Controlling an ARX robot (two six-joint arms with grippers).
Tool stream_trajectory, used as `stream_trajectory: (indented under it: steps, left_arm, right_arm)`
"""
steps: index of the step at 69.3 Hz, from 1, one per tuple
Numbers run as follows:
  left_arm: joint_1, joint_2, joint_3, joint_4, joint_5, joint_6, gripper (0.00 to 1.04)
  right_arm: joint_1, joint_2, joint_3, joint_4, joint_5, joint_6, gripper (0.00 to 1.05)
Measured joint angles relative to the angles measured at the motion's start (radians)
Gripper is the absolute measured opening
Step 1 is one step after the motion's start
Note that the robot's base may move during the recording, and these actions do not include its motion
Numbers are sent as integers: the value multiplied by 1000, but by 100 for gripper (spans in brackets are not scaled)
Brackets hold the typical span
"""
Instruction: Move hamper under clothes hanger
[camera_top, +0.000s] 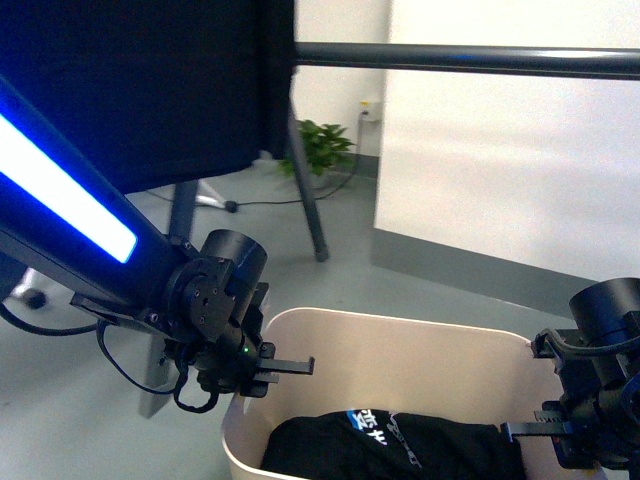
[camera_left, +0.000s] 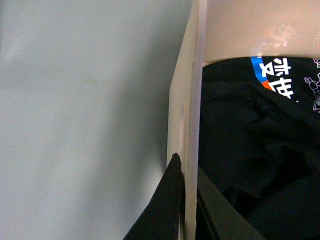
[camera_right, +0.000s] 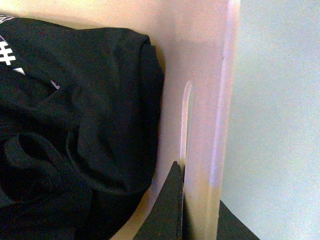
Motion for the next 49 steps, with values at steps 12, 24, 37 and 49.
stream_trajectory:
  steps: [12, 24, 37, 49]
  left_arm:
    - [-2, 0, 0, 0, 0, 0, 4]
    - [-8, -1, 0, 0, 9, 0, 4]
    - [-34, -1, 0, 0, 20, 0, 4]
    - [-3, -2, 0, 0, -1, 0, 4]
  right_arm:
    - [-1, 0, 0, 0, 2, 0, 2]
    - [-8, 0, -1, 0, 3, 0, 2]
    - [-28, 0, -4, 0, 26, 0, 2]
    - [-2, 0, -3, 0, -2, 0, 2]
